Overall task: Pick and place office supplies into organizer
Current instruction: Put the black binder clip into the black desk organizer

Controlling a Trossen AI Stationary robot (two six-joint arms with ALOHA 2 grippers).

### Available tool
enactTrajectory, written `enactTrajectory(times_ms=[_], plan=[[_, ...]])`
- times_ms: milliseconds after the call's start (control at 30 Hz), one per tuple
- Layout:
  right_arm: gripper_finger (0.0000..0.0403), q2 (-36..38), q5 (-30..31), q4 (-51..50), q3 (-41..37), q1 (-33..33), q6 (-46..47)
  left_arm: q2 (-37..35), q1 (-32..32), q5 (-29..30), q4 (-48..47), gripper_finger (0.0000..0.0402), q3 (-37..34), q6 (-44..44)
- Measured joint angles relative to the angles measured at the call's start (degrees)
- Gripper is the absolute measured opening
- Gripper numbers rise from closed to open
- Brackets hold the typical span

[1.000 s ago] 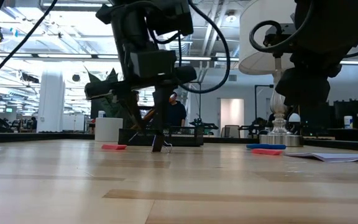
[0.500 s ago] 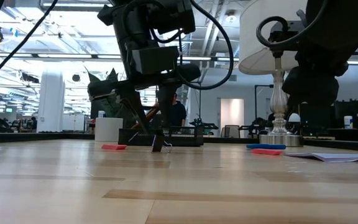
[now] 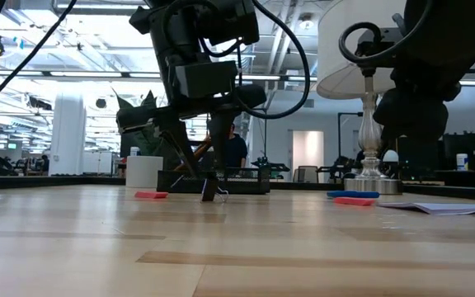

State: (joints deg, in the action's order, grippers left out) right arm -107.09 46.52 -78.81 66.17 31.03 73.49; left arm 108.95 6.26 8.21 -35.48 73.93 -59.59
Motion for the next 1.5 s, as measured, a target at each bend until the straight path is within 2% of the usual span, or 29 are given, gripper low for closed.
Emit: enactTrajectory(times_ms=[400,667,967,1100,1300,1500], plan=[[0.0107,0.0,0.0,0.26,-0.07,0.0,0.0,3.69,-0.23,-0.27,-1.58,0.0159,2.19,-0.15],[0.0107,0.0,0.01,0.28,-0.37,0.01,0.0,3.89,-1.59,-2.64,-1.5,0.0159,2.21,0.0],[0.0107,0.0,0.0,0.49,-0.5,0.01,0.0,7.95,-1.97,-5.45,-4.13,0.0157,5.17,0.69],[0.0107,0.0,0.02,0.52,-0.5,0.04,0.0,8.23,-1.96,-5.67,-5.5,0.0126,6.04,1.27],[0.0107,0.0,0.02,0.7,-0.5,0.09,0.0,8.44,-1.93,-5.38,-6.13,0.0018,7.02,1.99],[0.0107,0.0,0.02,0.84,-0.5,0.07,0.0,8.44,-1.92,-4.96,-6.62,0.0008,7.03,3.86]])
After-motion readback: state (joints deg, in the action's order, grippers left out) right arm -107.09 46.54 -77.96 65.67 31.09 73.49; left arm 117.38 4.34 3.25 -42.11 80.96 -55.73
